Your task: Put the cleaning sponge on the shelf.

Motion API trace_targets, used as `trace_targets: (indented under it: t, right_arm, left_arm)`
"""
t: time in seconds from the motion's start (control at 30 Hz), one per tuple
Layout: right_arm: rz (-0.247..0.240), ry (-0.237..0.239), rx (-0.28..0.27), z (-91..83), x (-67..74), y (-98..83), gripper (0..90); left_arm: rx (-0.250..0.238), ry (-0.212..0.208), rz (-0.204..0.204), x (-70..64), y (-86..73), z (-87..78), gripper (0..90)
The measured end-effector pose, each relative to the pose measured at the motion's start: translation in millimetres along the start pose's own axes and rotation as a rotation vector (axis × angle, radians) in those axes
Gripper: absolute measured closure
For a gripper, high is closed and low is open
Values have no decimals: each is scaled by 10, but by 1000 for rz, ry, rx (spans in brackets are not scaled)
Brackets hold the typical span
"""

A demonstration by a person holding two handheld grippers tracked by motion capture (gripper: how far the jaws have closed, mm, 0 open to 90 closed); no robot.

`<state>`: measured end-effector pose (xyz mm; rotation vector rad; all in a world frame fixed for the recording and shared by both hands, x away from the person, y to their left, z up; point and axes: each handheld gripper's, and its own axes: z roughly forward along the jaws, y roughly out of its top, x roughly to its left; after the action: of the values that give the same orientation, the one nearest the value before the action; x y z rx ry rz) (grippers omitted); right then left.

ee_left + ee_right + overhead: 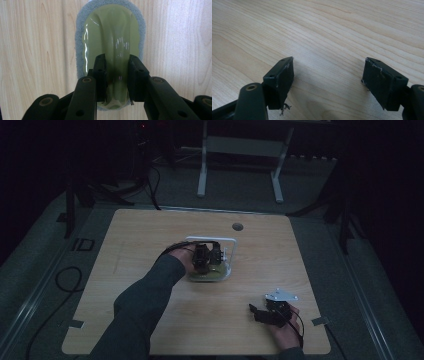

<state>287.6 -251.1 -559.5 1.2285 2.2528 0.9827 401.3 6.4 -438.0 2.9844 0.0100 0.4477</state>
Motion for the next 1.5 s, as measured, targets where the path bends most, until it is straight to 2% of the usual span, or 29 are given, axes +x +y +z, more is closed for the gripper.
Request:
trace_targets:
  t: [0.17, 0.43, 0.77, 1.03, 1.3, 1.5]
  right_arm:
    - [0, 0, 0, 0, 0, 0, 246]
    - [-2, -1, -1, 0, -1, 0, 246]
    - [1, 0, 1, -1, 1, 0, 246]
    - [2, 1, 1, -1, 2, 0, 246]
    - [1, 0, 1, -1, 1, 0, 246]
    - [2, 0, 1, -1, 2, 0, 246]
  left_arm:
    - [19, 46, 7, 3, 34, 74, 716]
    - [29, 50, 16, -4, 77, 197, 715]
    - [36, 83, 16, 16, 101, 257, 711]
    - [50, 151, 19, 22, 123, 303, 710]
    - [49, 187, 7, 10, 128, 313, 666]
    - [56, 172, -20, 5, 116, 260, 604]
